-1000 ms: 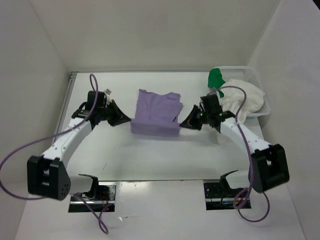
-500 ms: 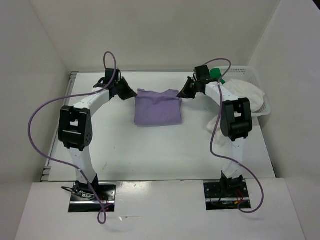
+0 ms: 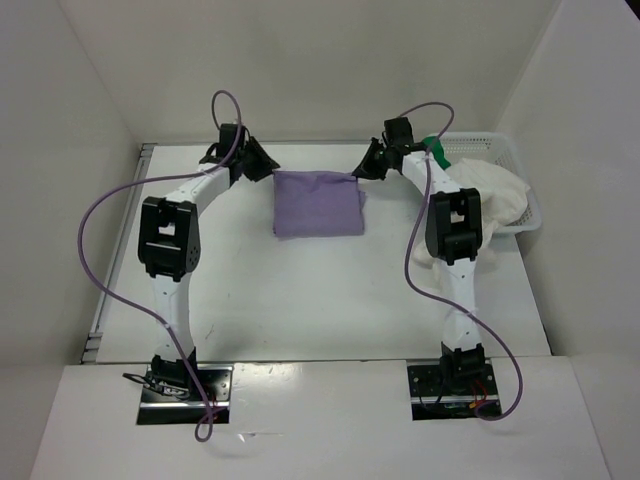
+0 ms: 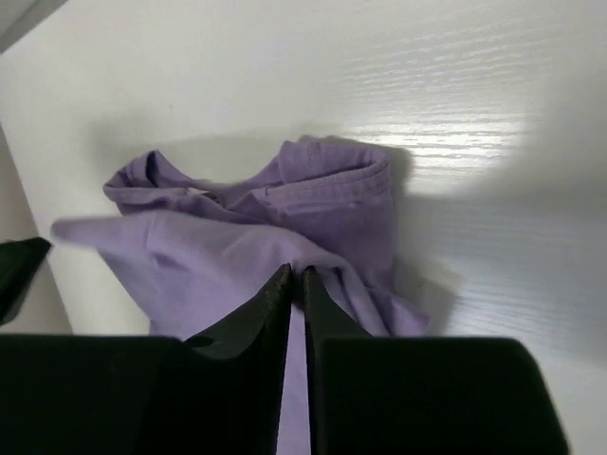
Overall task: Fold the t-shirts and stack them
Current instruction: Fold the long partially folded tshirt into a neat square
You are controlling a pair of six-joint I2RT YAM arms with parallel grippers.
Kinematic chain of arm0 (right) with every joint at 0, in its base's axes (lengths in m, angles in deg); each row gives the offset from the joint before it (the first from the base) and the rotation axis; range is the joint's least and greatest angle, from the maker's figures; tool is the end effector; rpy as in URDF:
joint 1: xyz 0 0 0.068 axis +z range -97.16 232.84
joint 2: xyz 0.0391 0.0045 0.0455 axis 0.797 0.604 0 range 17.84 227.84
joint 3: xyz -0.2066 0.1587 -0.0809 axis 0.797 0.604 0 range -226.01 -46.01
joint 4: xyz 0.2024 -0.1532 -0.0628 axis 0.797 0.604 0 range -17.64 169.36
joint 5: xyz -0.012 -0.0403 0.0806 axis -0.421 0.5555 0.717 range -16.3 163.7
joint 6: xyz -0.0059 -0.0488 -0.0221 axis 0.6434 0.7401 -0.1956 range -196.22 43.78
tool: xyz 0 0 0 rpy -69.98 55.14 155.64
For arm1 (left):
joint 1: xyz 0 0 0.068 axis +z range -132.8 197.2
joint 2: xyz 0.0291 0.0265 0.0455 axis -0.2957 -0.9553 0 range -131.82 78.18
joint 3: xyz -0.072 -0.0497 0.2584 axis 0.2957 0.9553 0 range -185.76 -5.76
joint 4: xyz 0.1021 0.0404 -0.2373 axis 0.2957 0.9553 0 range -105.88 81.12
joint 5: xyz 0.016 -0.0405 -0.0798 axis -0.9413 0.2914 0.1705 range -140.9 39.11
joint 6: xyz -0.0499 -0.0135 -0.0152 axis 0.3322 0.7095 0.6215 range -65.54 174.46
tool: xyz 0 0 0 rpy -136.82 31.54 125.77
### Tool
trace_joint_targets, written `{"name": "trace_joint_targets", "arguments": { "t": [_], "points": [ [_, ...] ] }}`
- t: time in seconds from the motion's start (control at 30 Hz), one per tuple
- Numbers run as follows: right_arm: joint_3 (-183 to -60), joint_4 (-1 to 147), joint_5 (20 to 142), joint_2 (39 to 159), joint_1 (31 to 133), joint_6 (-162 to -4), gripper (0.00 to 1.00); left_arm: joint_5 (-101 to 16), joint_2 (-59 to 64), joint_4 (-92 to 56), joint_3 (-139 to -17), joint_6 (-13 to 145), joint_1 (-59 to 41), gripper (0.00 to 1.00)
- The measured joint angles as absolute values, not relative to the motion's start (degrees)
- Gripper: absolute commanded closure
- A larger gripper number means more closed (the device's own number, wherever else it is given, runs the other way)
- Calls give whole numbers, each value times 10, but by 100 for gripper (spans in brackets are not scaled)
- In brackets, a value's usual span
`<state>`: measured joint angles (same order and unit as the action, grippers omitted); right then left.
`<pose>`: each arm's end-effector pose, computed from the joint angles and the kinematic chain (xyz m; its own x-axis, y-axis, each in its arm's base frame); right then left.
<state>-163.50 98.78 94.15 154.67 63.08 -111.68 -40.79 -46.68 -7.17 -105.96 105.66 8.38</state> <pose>0.5278 0.1078 0.1926 -0.8100 0.4061 -0.4231 0.0781 0.7897 0.6085 0.5026 -0.0844 0.2225 -0.5711 -0.6878 -0.4481 -0.2382 0.6613 -0.7113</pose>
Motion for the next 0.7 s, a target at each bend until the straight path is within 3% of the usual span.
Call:
{"name": "trace_joint_targets", "arguments": {
  "t": [0.03, 0.1, 0.2, 0.27, 0.33, 0.37, 0.47, 0.7],
  "points": [
    [-1639, 988, 939, 1550, 631, -1117, 71, -407, -469, -75, -1068, 1055, 84, 48],
    [-1639, 990, 934, 1551, 631, -1118, 60, -406, -470, -85, -1076, 1057, 84, 42],
    [-1649, 1003, 928, 1552, 631, -1116, 55, -406, -460, -109, -1065, 1058, 84, 41],
    [-1661, 1007, 926, 1551, 631, -1114, 55, -404, -439, -121, -1033, 1059, 84, 45],
    [-1661, 1008, 924, 1543, 631, -1112, 63, -398, -409, -136, -985, 1063, 83, 47],
    [-1653, 1004, 923, 1535, 633, -1110, 77, -394, -395, -139, -964, 1067, 81, 47],
    [-1580, 991, 919, 1482, 638, -1108, 93, -383, -355, -164, -895, 1074, 59, 48],
    [-1376, 924, 969, 1388, 672, -1116, 98, -347, -337, -201, -758, 1076, -24, 51]
  ]
}}
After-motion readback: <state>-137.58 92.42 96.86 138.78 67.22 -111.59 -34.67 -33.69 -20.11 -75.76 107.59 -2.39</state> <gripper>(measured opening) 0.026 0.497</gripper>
